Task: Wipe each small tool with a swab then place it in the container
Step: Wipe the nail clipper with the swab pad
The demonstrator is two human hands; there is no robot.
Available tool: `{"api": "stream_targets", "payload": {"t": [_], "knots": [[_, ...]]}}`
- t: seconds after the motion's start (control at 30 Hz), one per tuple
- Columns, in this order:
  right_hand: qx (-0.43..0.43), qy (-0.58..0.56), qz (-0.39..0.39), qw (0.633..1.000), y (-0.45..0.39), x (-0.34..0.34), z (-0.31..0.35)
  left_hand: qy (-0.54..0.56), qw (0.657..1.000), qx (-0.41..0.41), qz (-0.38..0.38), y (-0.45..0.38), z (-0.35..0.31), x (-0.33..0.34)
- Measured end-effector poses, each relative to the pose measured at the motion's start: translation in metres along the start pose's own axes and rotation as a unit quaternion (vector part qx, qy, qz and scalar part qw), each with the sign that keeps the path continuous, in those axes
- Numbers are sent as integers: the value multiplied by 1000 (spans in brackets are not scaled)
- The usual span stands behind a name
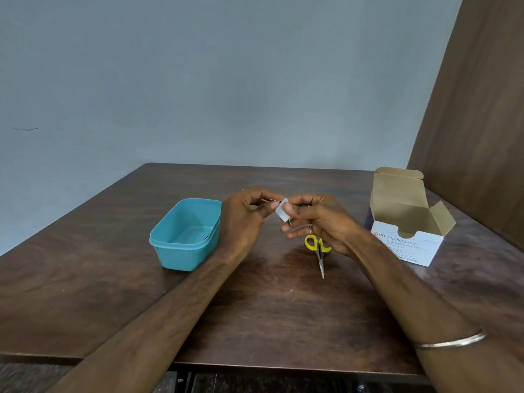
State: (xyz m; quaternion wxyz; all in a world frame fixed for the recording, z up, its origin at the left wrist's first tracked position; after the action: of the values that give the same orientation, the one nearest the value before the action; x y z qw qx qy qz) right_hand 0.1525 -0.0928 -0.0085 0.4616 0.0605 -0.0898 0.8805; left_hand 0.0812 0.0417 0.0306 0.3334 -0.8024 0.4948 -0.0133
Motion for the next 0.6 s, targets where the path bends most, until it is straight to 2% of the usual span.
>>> {"api": "stream_targets", "payload": {"t": [0.3,0.6], "knots": [[11,-19,14,1000,1,7,-2,-26,999,28,1,-1,-2,0],[-2,-47,14,999,2,8,3,32,999,-2,16,0,0,2]]}}
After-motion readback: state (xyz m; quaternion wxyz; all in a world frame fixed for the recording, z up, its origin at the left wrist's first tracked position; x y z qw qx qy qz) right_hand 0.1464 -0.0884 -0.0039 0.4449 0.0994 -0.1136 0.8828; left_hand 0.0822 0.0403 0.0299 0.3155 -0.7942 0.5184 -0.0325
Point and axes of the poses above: each hand's wrist, its own y-axis away from the middle knuckle, its own x-axis out of the palm, z = x × y, the point moved 10 cm from there along -y, towards the middle knuckle, and after that the axes turned 9 degrees about -y, right-handed, at the moved point
